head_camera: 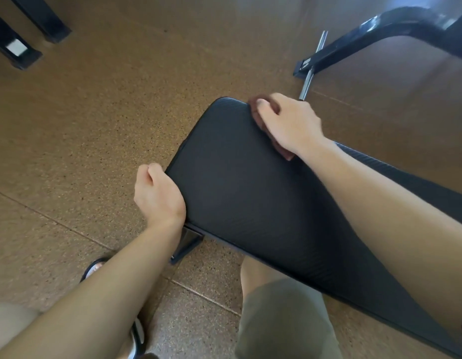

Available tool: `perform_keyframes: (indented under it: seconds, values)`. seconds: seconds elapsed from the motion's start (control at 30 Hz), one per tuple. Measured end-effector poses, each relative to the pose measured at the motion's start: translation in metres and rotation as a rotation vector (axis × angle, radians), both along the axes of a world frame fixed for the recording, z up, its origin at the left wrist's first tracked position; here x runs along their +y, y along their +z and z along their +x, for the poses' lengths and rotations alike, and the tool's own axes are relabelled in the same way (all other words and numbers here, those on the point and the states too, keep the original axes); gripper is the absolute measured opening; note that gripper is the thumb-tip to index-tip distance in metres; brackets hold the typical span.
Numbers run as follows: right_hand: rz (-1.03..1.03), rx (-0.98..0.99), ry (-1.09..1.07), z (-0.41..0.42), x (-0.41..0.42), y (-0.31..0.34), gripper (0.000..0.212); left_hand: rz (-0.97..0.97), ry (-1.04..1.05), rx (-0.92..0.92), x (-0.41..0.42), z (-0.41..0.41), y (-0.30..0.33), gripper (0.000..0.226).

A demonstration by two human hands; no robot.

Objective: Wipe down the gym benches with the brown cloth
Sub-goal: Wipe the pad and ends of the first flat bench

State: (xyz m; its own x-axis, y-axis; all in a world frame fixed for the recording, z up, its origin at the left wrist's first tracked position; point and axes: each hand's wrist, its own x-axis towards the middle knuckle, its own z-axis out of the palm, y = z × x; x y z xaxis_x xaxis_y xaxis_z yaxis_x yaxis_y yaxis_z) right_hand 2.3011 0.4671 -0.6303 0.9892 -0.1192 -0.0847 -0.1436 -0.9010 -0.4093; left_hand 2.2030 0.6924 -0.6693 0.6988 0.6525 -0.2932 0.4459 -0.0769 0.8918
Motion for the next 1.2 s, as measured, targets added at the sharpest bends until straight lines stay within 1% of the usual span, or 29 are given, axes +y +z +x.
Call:
perform_keyframes:
  seconds: [0.1,0.17,0.27,0.33,0.4,0.47,0.53,0.6,0.67,0.73,0.8,0.87,0.93,1.0,1.07,1.13,1.2]
  values:
    - [-0.023,-0.074,-0.017,-0.037,-0.025,-0.003,0.039,-0.027,-0.017,-0.003,0.001,-0.002,0.0,0.03]
    - [-0.07,-0.152,-0.03,-0.054,-0.028,-0.009,0.042,-0.067,-0.033,-0.005,0.0,-0.003,0.002,0.03]
    - [-0.078,-0.177,-0.07,-0.05,-0.006,-0.012,0.047,-0.117,-0.057,0.024,0.004,-0.003,0.005,0.032]
    - [-0.062,-0.163,-0.046,-0.039,0.025,-0.012,0.049,-0.16,-0.105,0.071,0.009,-0.003,0.005,0.033]
    - [-0.077,-0.168,0.049,-0.029,0.065,-0.015,0.052,-0.196,-0.142,0.147,0.018,-0.001,0.007,0.051]
    - [-0.103,-0.178,0.185,-0.026,0.108,-0.017,0.051,-0.259,-0.168,0.205,0.029,0.004,0.012,0.062]
    - [-0.122,-0.196,0.351,-0.038,0.145,-0.02,0.046,-0.337,-0.185,0.205,0.045,0.007,0.017,0.07]
    - [-0.128,-0.262,0.531,-0.063,0.164,-0.023,0.038,-0.413,-0.166,0.193,0.061,0.002,0.017,0.075]
    - [-0.093,-0.311,0.663,-0.09,0.163,-0.024,0.033,-0.474,-0.152,0.213,0.07,-0.006,0.017,0.073]
    - [-0.09,-0.288,0.797,-0.117,0.147,-0.023,0.032,-0.505,-0.136,0.236,0.07,-0.013,0.017,0.069]
    - [-0.192,-0.251,0.922,-0.147,0.12,-0.022,0.038,-0.5,-0.11,0.242,0.064,-0.017,0.02,0.061]
    - [-0.323,-0.258,0.994,-0.174,0.084,-0.023,0.042,-0.477,-0.117,0.224,0.06,-0.017,0.023,0.062]
    - [-0.377,-0.266,1.012,-0.193,0.053,-0.024,0.044,-0.441,-0.137,0.223,0.061,-0.016,0.024,0.065]
    - [-0.396,-0.275,1.016,-0.196,0.043,-0.024,0.045,-0.416,-0.154,0.233,0.063,-0.015,0.025,0.064]
    - [-0.361,-0.29,0.992,-0.185,0.062,-0.025,0.044,-0.387,-0.186,0.251,0.06,-0.014,0.024,0.064]
    - [-0.273,-0.32,0.967,-0.164,0.097,-0.026,0.041,-0.38,-0.192,0.265,0.059,-0.013,0.024,0.065]
    - [-0.22,-0.348,0.925,-0.143,0.133,-0.026,0.036,-0.431,-0.167,0.28,0.063,-0.011,0.024,0.068]
